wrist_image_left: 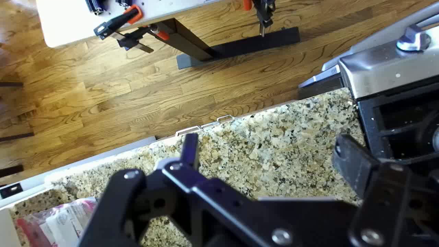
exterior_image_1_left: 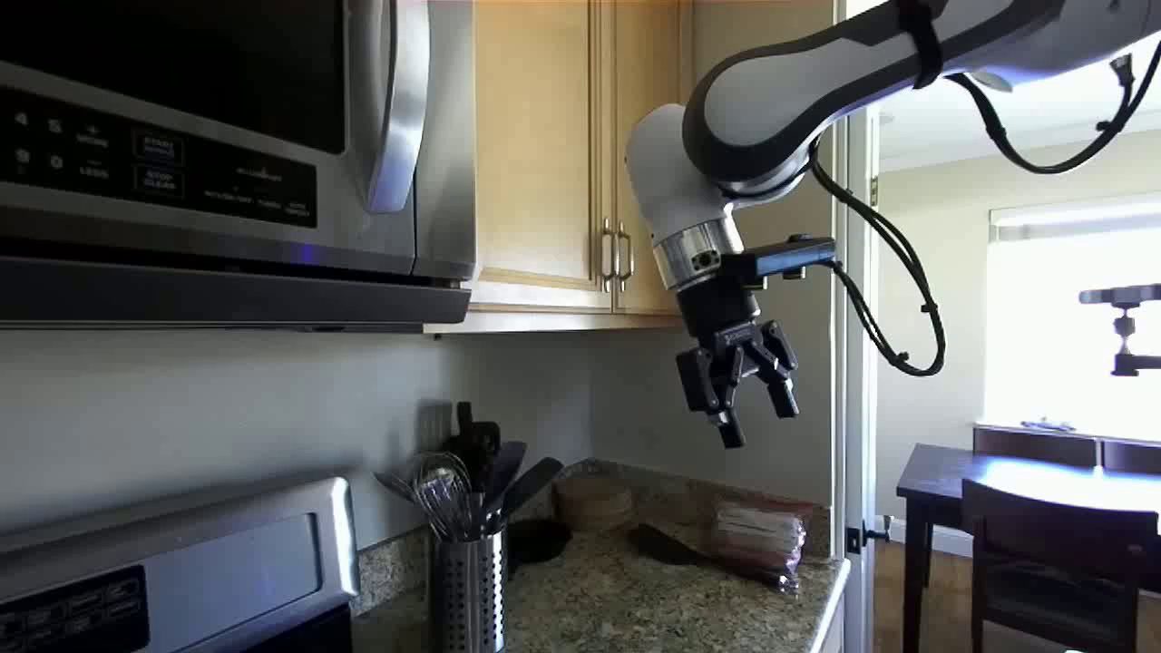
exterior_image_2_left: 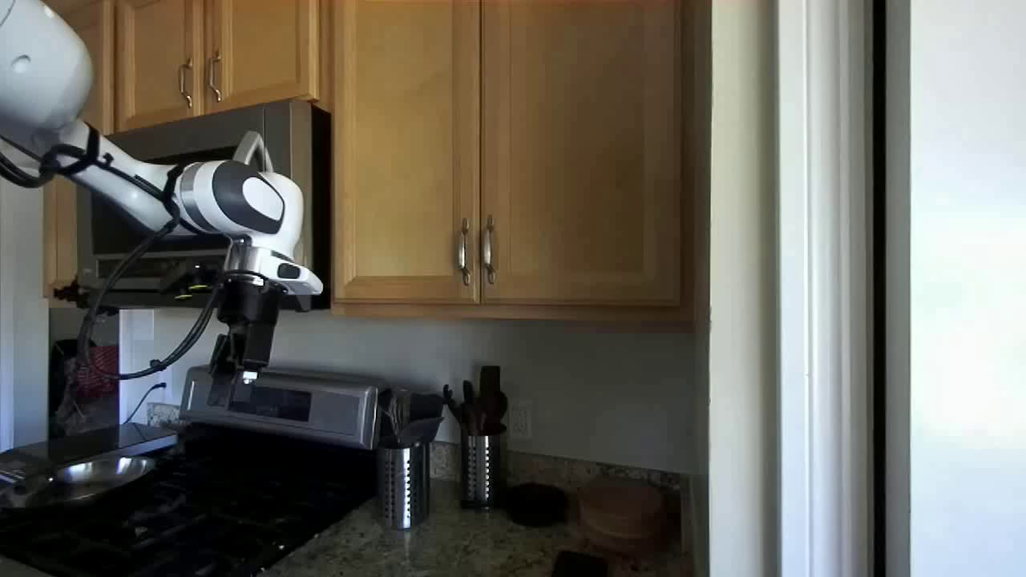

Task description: Open the cabinet door on the right

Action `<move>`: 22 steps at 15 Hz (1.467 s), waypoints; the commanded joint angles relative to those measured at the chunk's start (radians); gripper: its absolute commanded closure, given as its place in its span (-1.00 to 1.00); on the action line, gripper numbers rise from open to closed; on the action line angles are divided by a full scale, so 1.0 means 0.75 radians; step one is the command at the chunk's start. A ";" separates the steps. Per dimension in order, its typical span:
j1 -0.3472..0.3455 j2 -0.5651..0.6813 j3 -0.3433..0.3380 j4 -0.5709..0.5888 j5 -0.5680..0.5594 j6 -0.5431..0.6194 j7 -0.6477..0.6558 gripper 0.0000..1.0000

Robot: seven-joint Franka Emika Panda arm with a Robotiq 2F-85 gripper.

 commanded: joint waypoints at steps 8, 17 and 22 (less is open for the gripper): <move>0.039 0.018 -0.040 0.007 -0.016 0.001 0.012 -1.00; 0.004 0.041 -0.186 -0.021 -0.224 0.338 -0.347 -1.00; -0.014 -0.048 -0.286 -0.075 -0.314 0.670 -0.539 -1.00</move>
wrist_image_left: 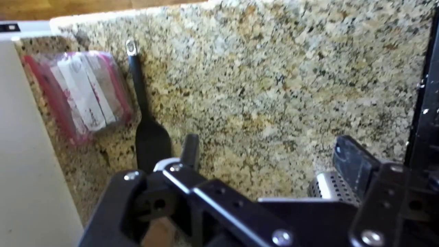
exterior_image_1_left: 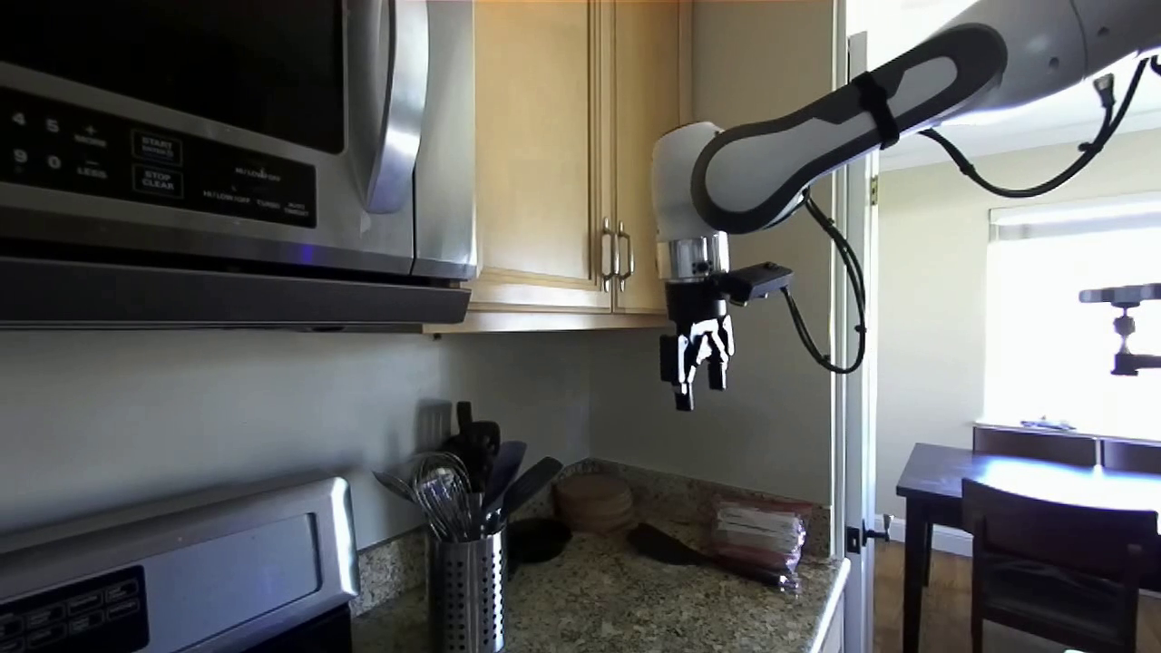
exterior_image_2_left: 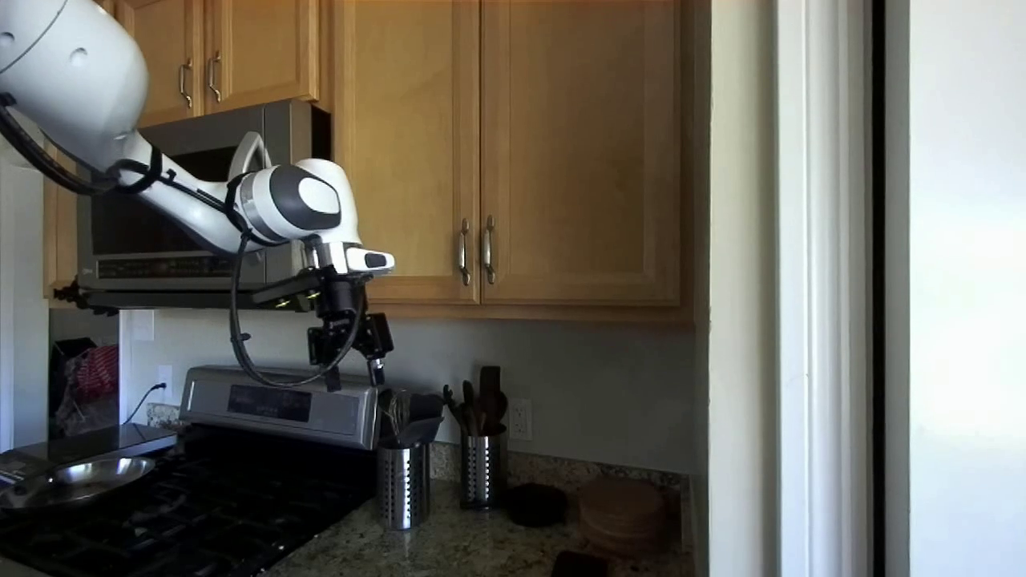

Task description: Open the cabinet door on the right

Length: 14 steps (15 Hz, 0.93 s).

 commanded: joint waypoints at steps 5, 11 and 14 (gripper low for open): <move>-0.027 -0.174 -0.087 -0.118 0.006 0.393 -0.061 -1.00; -0.025 -0.131 -0.076 -0.060 0.003 0.341 -0.058 -1.00; -0.025 -0.131 -0.076 -0.062 0.003 0.343 -0.058 -1.00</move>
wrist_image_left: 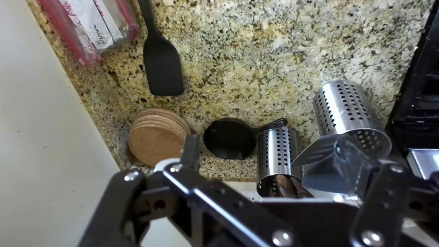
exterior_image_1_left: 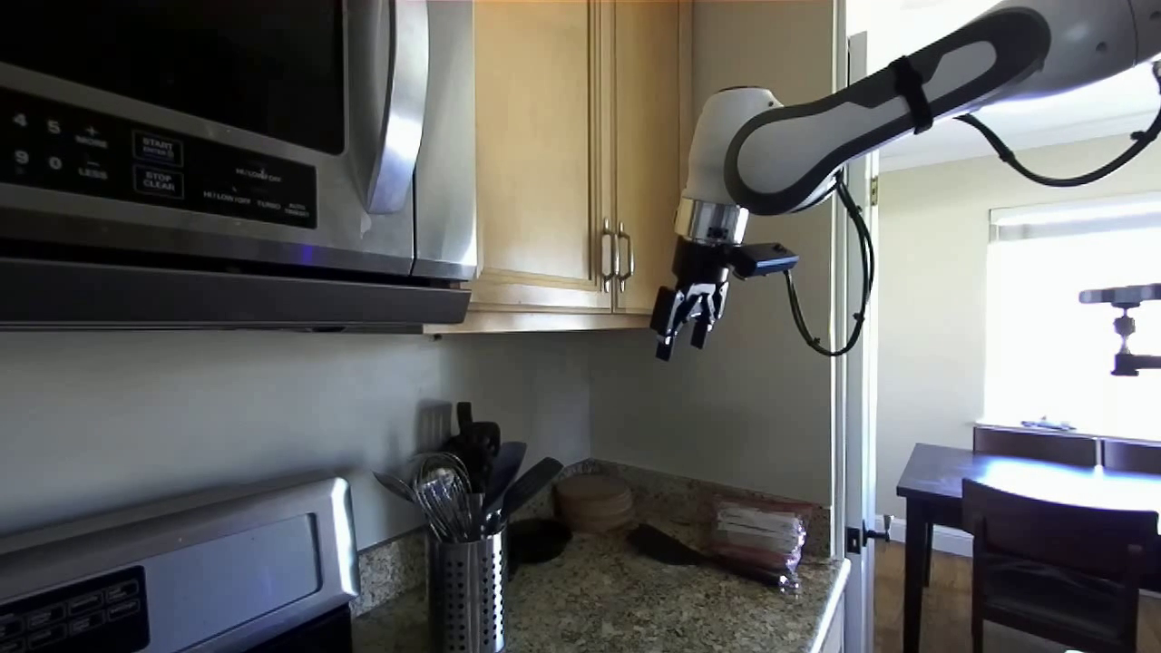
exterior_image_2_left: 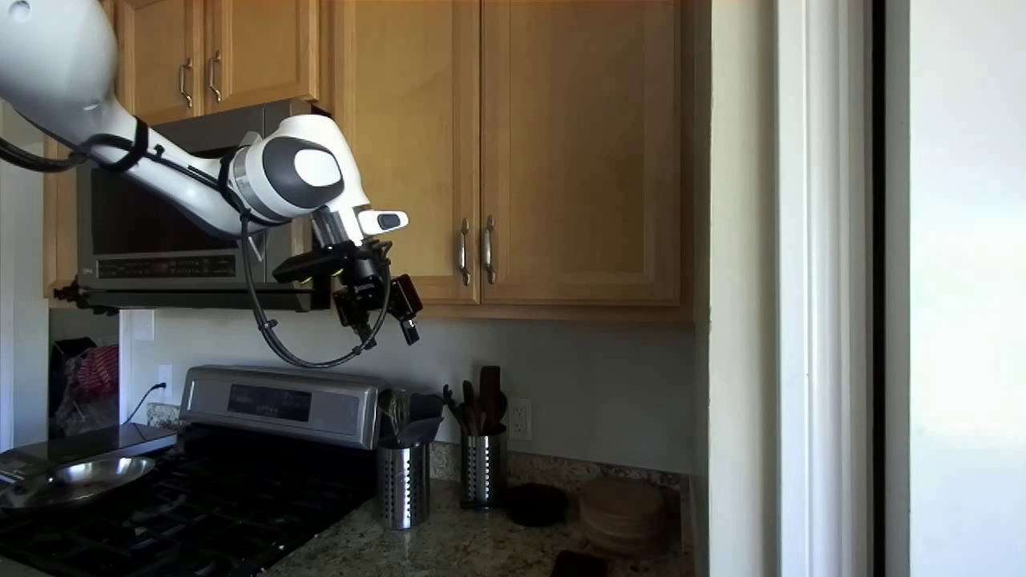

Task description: Open the cabinet door on the right

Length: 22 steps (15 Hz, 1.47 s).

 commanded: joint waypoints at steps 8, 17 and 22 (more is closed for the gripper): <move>-0.074 0.058 -0.074 0.127 0.052 0.192 0.009 -1.00; -0.139 0.167 -0.109 0.263 0.079 0.509 0.086 -1.00; -0.150 0.214 -0.121 0.320 0.099 0.636 0.124 -0.96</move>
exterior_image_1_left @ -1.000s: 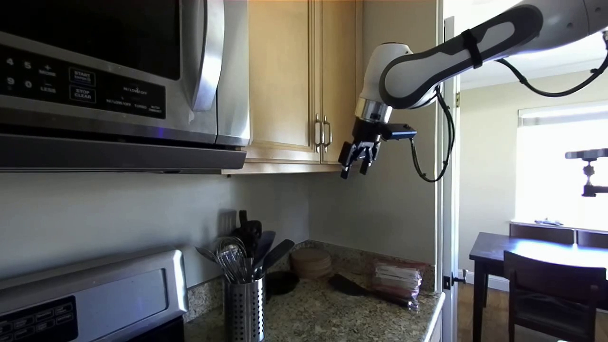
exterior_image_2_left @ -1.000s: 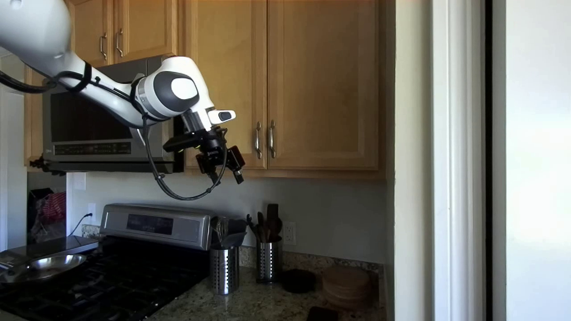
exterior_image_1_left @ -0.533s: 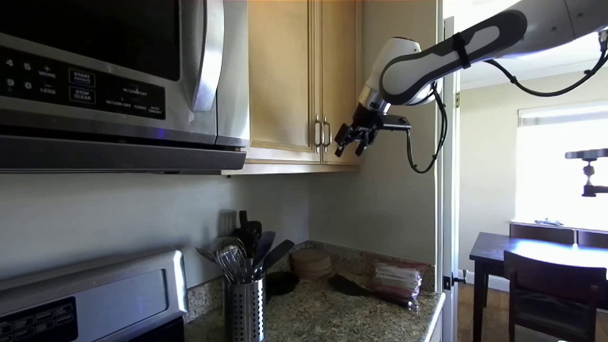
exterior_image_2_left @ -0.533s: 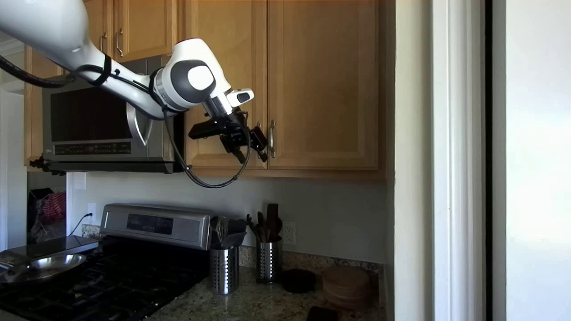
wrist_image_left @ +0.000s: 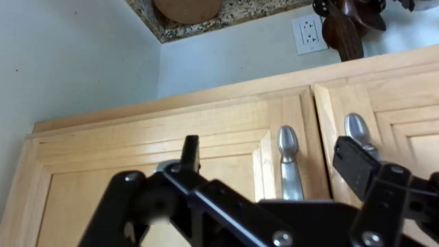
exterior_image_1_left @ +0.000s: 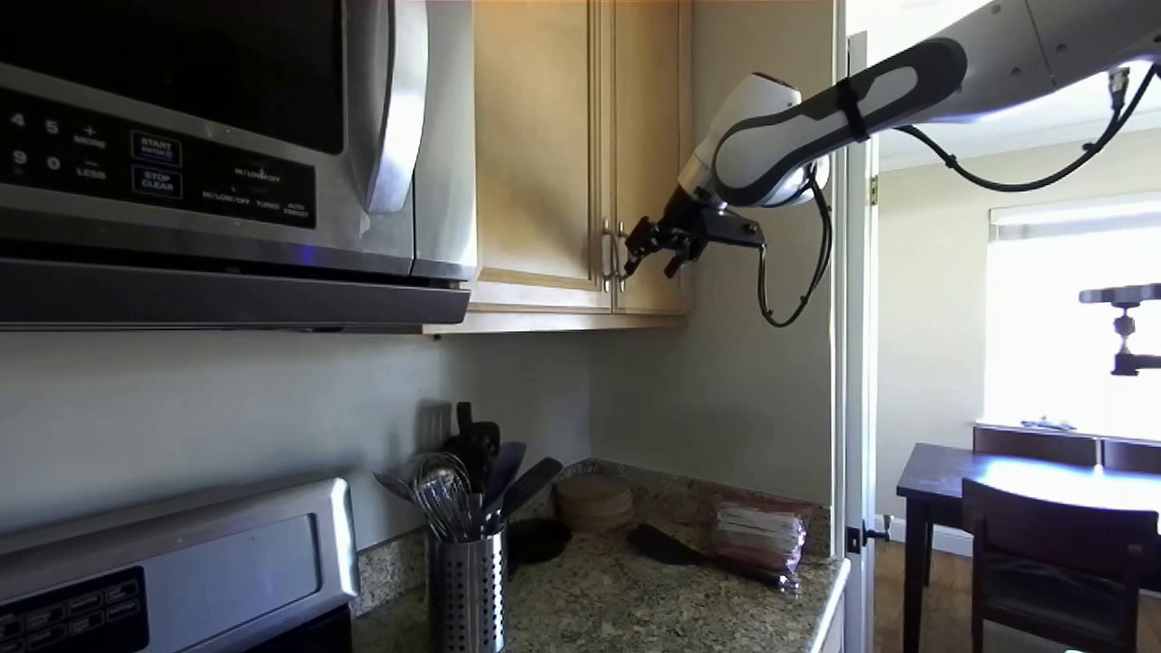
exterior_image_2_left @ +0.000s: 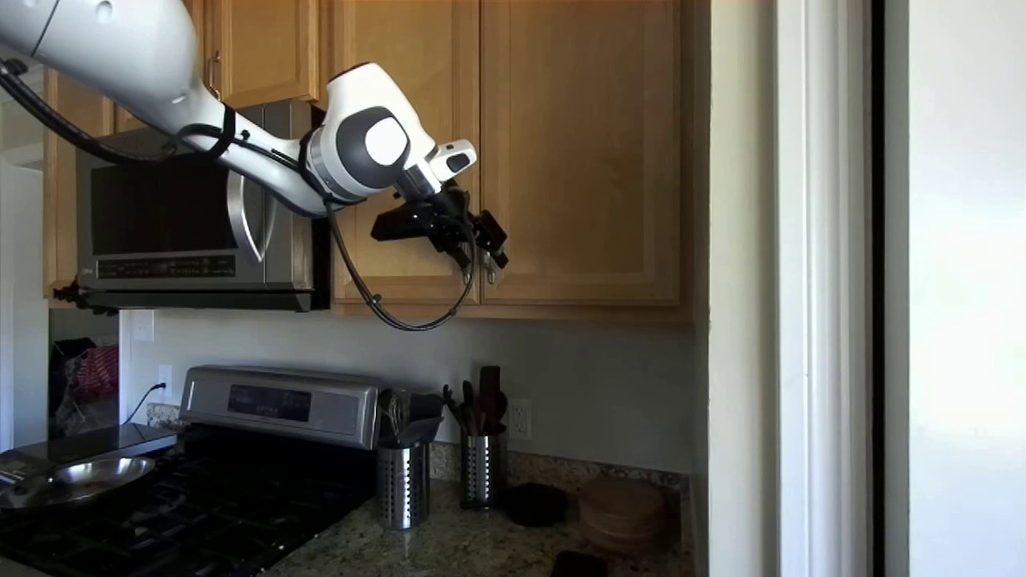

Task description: Open the cabinet door on the right

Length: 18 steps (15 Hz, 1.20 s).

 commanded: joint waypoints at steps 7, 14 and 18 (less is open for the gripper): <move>0.013 0.079 -0.040 0.091 0.206 0.162 -0.036 -0.03; 0.041 0.088 -0.038 0.108 0.406 0.165 -0.121 0.84; 0.047 0.090 -0.037 0.107 0.431 0.166 -0.206 0.80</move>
